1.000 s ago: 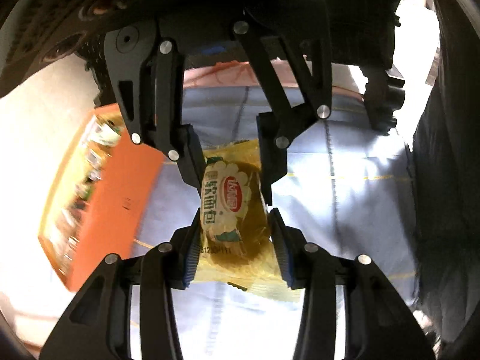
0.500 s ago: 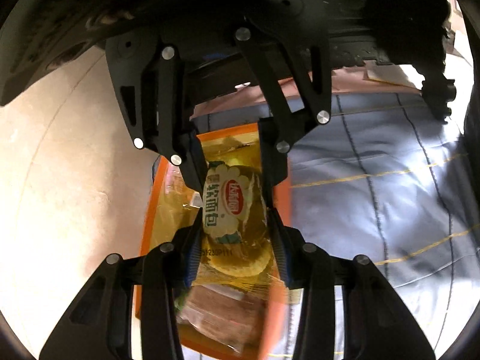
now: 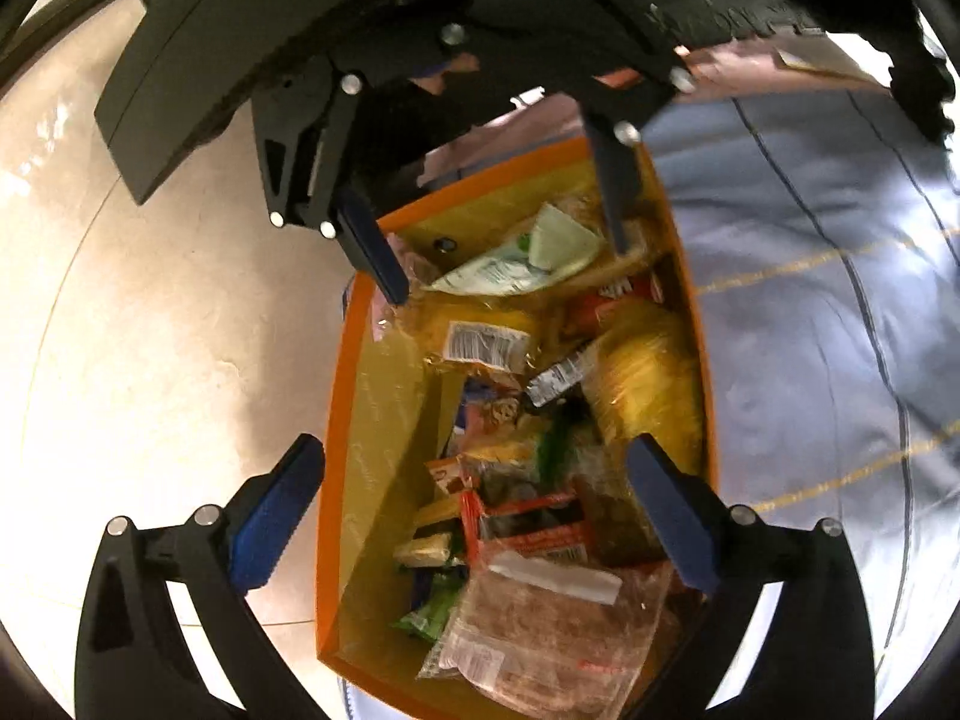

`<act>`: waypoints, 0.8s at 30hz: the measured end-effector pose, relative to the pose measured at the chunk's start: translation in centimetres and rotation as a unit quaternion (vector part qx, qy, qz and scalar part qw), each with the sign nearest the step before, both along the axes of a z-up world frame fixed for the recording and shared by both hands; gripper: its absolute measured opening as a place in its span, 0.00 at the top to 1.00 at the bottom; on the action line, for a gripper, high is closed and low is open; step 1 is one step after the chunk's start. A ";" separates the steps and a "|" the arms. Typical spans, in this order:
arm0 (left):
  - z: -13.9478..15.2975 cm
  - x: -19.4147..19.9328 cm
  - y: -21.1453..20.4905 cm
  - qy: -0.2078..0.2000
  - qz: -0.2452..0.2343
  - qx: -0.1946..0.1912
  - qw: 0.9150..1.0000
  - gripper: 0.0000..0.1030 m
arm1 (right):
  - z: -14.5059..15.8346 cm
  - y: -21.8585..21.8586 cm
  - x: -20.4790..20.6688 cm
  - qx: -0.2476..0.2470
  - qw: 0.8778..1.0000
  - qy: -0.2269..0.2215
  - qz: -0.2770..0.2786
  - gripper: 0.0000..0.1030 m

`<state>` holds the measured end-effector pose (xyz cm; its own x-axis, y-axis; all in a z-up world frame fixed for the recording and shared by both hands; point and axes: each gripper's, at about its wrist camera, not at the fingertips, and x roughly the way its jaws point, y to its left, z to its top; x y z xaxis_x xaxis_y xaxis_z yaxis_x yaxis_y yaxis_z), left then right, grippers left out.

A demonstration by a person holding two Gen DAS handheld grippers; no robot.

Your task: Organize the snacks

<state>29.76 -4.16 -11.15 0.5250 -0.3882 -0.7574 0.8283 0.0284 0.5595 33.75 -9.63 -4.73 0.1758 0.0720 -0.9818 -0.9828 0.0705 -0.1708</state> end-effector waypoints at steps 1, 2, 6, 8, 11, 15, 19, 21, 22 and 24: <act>-0.1 -0.2 0.0 -0.002 0.003 0.000 1.000 0.04 | 0.1 0.0 -0.2 0.001 1.000 0.002 -0.002 0.07; 0.1 -0.3 0.2 -0.002 0.011 -0.002 1.000 0.04 | 0.6 0.0 -0.5 0.004 1.000 0.004 -0.006 0.07; 1.7 -1.4 1.0 -0.003 0.049 -0.018 0.999 0.04 | 2.2 -0.1 -2.1 0.006 1.000 -0.005 -0.017 0.07; 2.8 -2.3 2.2 -0.011 0.070 -0.024 0.997 0.04 | 3.2 -0.2 -3.1 0.005 0.999 -0.007 -0.031 0.07; 4.7 -3.9 4.5 -0.012 0.112 -0.040 0.993 0.04 | 4.8 -0.3 -4.7 0.012 0.998 -0.005 -0.060 0.04; 6.9 -6.8 8.0 0.011 0.189 -0.085 0.978 0.04 | 6.9 -0.4 -7.3 0.060 0.992 0.014 -0.110 0.04; 8.4 -10.4 10.7 0.019 0.293 -0.146 0.945 0.04 | 8.2 -0.3 -10.3 0.124 0.977 0.003 -0.175 0.04; 8.4 -12.4 11.3 0.013 0.359 -0.172 0.917 0.04 | 7.9 -0.1 -11.8 0.143 0.962 -0.023 -0.233 0.04; 8.4 -13.3 11.7 -0.005 0.395 -0.192 0.898 0.04 | 7.7 -0.1 -12.6 0.155 0.950 -0.043 -0.269 0.04; 8.2 -15.1 12.5 0.017 0.466 -0.248 0.849 0.04 | 7.1 -0.3 -14.5 0.186 0.916 -0.062 -0.349 0.04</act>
<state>14.69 8.33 -2.97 0.7603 -0.0920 -0.6430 0.3320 0.9059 0.2629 19.29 -9.92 2.41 0.4158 0.2250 -0.8812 -0.6504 0.7508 -0.1152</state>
